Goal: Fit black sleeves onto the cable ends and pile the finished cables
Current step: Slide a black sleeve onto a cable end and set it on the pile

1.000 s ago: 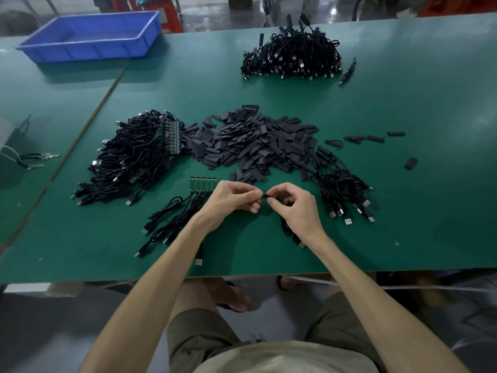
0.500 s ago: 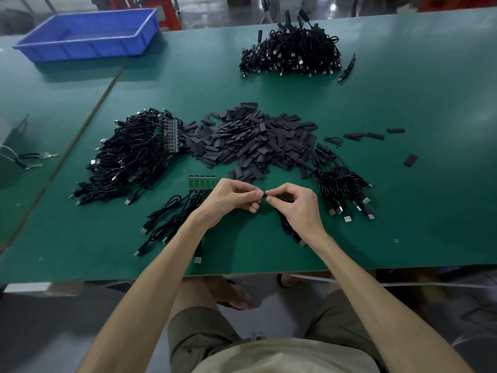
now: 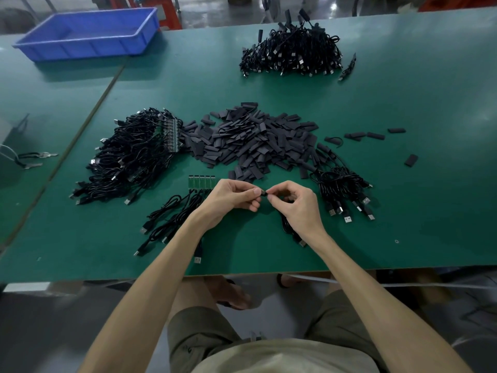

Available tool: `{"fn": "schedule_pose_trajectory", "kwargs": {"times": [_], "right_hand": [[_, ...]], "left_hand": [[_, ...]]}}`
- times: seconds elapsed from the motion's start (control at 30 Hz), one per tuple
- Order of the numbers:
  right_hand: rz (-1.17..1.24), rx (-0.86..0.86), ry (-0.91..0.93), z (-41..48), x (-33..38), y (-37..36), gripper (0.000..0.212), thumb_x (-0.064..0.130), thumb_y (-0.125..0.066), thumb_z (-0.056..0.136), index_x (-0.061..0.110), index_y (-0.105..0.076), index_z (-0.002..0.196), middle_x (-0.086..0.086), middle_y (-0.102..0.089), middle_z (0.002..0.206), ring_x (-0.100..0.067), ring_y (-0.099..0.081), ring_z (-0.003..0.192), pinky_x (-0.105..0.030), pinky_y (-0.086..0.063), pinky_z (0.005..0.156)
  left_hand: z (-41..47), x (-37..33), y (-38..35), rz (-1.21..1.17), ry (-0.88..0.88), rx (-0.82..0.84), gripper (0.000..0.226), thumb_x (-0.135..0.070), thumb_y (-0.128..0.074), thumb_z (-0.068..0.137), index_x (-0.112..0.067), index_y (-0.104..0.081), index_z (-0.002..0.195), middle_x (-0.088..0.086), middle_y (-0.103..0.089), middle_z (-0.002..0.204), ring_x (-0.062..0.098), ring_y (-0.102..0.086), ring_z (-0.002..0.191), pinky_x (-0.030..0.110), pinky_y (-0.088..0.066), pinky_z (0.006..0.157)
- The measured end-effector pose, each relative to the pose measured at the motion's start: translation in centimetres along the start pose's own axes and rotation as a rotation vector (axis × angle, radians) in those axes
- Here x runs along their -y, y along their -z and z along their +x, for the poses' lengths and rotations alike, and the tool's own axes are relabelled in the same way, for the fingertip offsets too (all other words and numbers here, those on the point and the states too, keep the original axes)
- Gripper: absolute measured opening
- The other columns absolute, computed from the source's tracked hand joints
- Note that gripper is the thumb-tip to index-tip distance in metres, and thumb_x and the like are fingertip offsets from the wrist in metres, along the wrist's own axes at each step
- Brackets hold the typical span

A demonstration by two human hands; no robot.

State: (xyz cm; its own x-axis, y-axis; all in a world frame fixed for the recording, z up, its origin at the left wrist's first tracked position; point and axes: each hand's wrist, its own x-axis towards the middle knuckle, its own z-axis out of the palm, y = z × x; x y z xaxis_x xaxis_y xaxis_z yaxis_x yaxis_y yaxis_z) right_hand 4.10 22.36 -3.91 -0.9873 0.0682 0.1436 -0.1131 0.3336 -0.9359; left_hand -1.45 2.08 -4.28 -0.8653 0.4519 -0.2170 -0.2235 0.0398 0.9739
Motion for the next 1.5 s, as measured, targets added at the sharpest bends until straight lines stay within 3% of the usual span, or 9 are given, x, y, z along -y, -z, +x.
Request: {"fn": "schedule_pose_trajectory", "kwargs": {"times": [0.47, 0.73, 0.93, 1.03, 1.1, 1.17, 1.27, 1.37, 1.5], "right_hand": [[0.001, 0.010, -0.001, 0.0, -0.1, 0.0, 0.006, 0.010, -0.080, 0.089, 0.012, -0.078, 0.093, 0.005, -0.076, 0.085, -0.009, -0.070, 0.080, -0.026, -0.057, 0.076], [-0.062, 0.079, 0.017, 0.2, -0.4, -0.4, 0.013, 0.021, -0.081, 0.090, 0.015, -0.077, 0.101, 0.008, -0.077, 0.090, -0.005, -0.070, 0.085, -0.020, -0.054, 0.078], [-0.045, 0.025, -0.016, 0.0, 0.3, 0.0, 0.010, 0.021, -0.080, 0.091, 0.014, -0.078, 0.097, 0.007, -0.076, 0.086, -0.006, -0.070, 0.081, -0.023, -0.055, 0.077], [0.025, -0.043, -0.008, 0.4, 1.6, 2.1, 0.006, 0.022, -0.079, 0.091, 0.022, -0.078, 0.097, 0.008, -0.077, 0.088, -0.007, -0.072, 0.084, -0.023, -0.059, 0.080], [0.044, -0.109, 0.001, 1.2, 2.6, 4.2, 0.008, 0.022, -0.079, 0.090, 0.026, -0.077, 0.096, 0.010, -0.077, 0.089, -0.005, -0.073, 0.084, -0.020, -0.059, 0.081], [0.056, -0.198, 0.001, 2.2, 3.2, 6.6, 0.008, 0.021, -0.081, 0.089, 0.025, -0.078, 0.095, 0.011, -0.078, 0.086, -0.003, -0.073, 0.082, -0.015, -0.056, 0.078], [-0.025, -0.290, -0.028, 3.8, 3.1, 9.6, 0.009, 0.023, -0.081, 0.088, 0.021, -0.080, 0.097, 0.012, -0.077, 0.087, 0.002, -0.072, 0.081, -0.009, -0.053, 0.075], [-0.180, -0.319, -0.076, 4.6, 2.1, 11.3, 0.014, 0.024, -0.079, 0.090, 0.016, -0.078, 0.102, 0.012, -0.074, 0.089, 0.006, -0.068, 0.080, -0.005, -0.051, 0.073], [-0.321, -0.278, -0.127, 4.9, 0.5, 11.9, 0.017, 0.018, -0.076, 0.094, 0.009, -0.075, 0.108, 0.004, -0.072, 0.095, -0.005, -0.067, 0.088, -0.025, -0.055, 0.089]], "left_hand": [[-0.2, 0.1, -0.3, -0.002, -0.037, -0.044, 0.023, -0.023, -0.078, 0.090, -0.005, -0.078, 0.103, 0.015, -0.073, 0.087, 0.022, -0.069, 0.075, 0.027, -0.058, 0.076], [-0.8, -0.4, -1.7, 0.100, -0.049, -0.136, 0.037, -0.027, -0.059, 0.102, 0.008, -0.071, 0.094, 0.017, -0.070, 0.073, 0.024, -0.064, 0.053, 0.028, -0.055, 0.052], [-1.6, -1.7, -2.0, 0.156, -0.078, -0.115, 0.031, -0.016, -0.050, 0.106, 0.010, -0.067, 0.108, 0.018, -0.072, 0.085, 0.029, -0.070, 0.065, 0.032, -0.060, 0.059], [-1.8, -3.0, -0.9, 0.426, -0.222, -0.260, 0.016, -0.011, -0.058, 0.102, -0.010, -0.072, 0.109, 0.006, -0.076, 0.093, 0.018, -0.073, 0.075, 0.027, -0.060, 0.063], [-1.8, -3.8, 0.9, 0.725, -0.279, -0.418, 0.020, -0.011, -0.061, 0.100, -0.021, -0.072, 0.112, -0.003, -0.073, 0.105, 0.009, -0.068, 0.091, 0.025, -0.057, 0.080], [-1.6, -4.2, 3.1, 1.039, -0.174, -0.540, 0.024, -0.019, -0.062, 0.100, -0.021, -0.068, 0.122, 0.001, -0.064, 0.121, 0.019, -0.058, 0.113, 0.037, -0.045, 0.102], [-1.5, -4.0, 5.3, 1.290, 0.155, -0.538, 0.034, -0.038, -0.062, 0.099, -0.017, -0.063, 0.126, 0.010, -0.054, 0.130, 0.033, -0.045, 0.124, 0.048, -0.027, 0.104], [-1.6, -3.6, 5.4, 1.196, 0.206, -0.520, 0.022, -0.041, -0.065, 0.097, -0.020, -0.065, 0.105, 0.008, -0.059, 0.116, 0.032, -0.050, 0.116, 0.050, -0.029, 0.100], [-1.8, -3.7, 4.6, 0.929, 0.127, -0.542, 0.014, -0.029, -0.072, 0.094, -0.019, -0.062, 0.097, 0.000, -0.063, 0.106, 0.026, -0.059, 0.109, 0.043, -0.042, 0.098]]}}
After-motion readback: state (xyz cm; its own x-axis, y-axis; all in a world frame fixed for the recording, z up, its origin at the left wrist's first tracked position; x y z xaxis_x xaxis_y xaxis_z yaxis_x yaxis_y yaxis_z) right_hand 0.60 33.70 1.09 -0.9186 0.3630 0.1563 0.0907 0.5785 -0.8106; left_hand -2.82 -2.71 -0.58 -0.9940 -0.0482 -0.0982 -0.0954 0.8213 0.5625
